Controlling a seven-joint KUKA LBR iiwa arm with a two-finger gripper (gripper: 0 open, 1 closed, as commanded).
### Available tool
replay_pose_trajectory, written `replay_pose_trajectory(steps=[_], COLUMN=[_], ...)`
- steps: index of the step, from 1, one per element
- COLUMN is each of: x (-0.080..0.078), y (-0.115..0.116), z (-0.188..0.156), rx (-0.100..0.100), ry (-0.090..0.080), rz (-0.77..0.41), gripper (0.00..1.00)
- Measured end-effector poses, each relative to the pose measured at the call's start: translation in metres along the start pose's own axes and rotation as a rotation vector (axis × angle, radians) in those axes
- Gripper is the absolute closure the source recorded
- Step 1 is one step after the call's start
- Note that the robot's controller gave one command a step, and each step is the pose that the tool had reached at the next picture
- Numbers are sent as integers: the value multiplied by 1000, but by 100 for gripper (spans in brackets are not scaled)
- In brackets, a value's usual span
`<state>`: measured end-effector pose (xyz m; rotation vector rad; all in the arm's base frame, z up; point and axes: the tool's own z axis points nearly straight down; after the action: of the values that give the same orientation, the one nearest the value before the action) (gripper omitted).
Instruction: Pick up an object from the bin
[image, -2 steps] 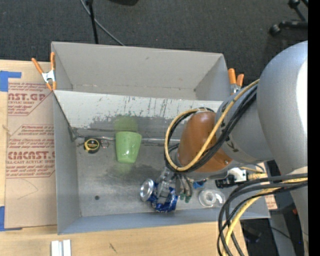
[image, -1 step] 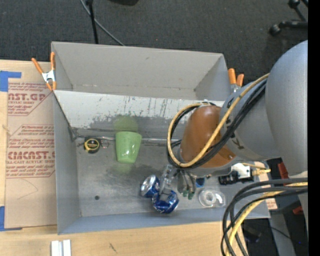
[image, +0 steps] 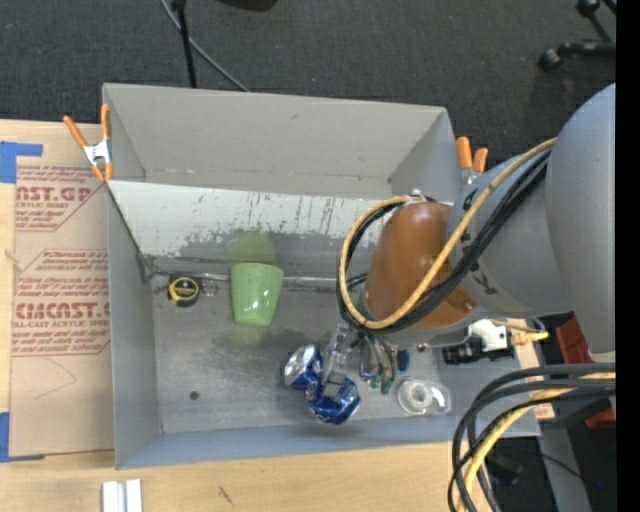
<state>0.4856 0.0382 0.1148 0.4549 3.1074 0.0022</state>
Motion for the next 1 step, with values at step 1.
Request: replay_pose_trajectory(steps=[1], x=[0], y=[1], z=[-6], rx=[0], ry=[1], rz=[-1], gripper=[100])
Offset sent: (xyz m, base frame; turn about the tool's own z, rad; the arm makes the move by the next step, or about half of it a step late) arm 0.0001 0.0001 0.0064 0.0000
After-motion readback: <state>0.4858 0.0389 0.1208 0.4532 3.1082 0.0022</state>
